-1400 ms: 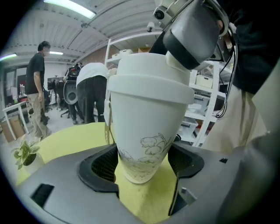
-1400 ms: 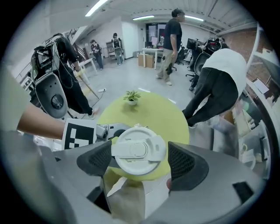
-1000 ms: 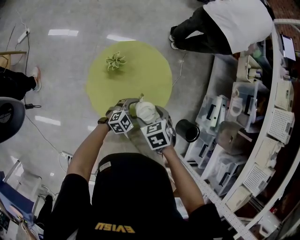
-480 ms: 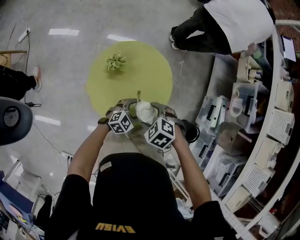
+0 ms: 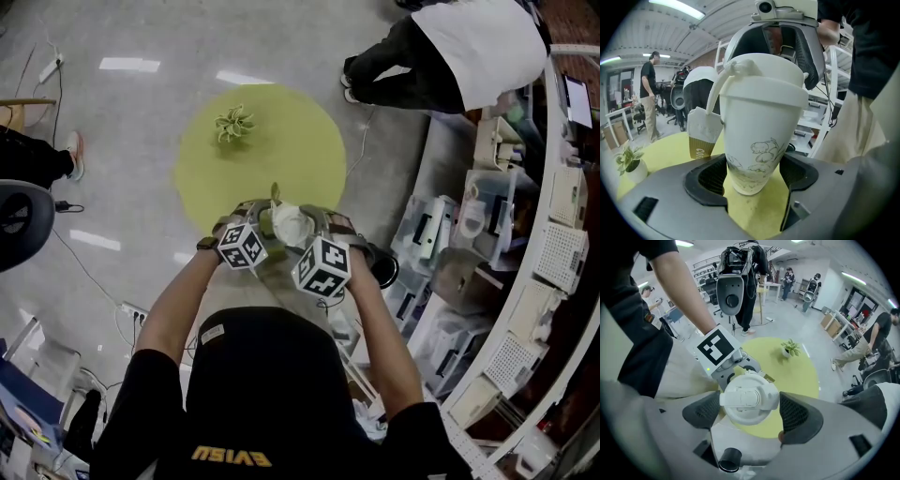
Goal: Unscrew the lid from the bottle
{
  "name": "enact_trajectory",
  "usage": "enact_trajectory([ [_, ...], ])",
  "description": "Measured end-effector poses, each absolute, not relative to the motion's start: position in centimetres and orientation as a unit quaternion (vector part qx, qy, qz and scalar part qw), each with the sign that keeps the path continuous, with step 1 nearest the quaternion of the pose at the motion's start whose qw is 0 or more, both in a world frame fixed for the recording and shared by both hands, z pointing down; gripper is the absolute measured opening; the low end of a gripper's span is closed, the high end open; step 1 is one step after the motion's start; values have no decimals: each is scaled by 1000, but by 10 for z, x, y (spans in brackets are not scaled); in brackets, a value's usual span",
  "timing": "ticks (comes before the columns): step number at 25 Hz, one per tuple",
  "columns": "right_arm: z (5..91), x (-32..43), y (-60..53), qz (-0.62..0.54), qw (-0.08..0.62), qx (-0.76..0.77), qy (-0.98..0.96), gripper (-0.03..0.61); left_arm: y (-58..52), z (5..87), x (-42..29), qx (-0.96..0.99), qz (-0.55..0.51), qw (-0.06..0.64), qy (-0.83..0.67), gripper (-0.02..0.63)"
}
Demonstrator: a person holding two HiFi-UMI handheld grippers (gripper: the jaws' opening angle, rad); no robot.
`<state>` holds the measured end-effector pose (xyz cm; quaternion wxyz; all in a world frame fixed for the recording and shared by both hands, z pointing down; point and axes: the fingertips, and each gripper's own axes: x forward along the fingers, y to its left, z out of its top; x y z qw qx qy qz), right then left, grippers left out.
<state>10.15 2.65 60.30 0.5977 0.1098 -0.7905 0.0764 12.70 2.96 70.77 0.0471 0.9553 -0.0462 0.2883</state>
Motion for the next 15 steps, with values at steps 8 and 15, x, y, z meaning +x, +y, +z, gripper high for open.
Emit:
enact_trajectory([
  [8, 575, 118, 10, 262, 446, 356, -779, 453, 29, 708, 127, 955, 289, 48, -48, 364],
  [15, 594, 124, 19, 339, 391, 505, -690, 407, 30, 708, 127, 954, 293, 49, -48, 362],
])
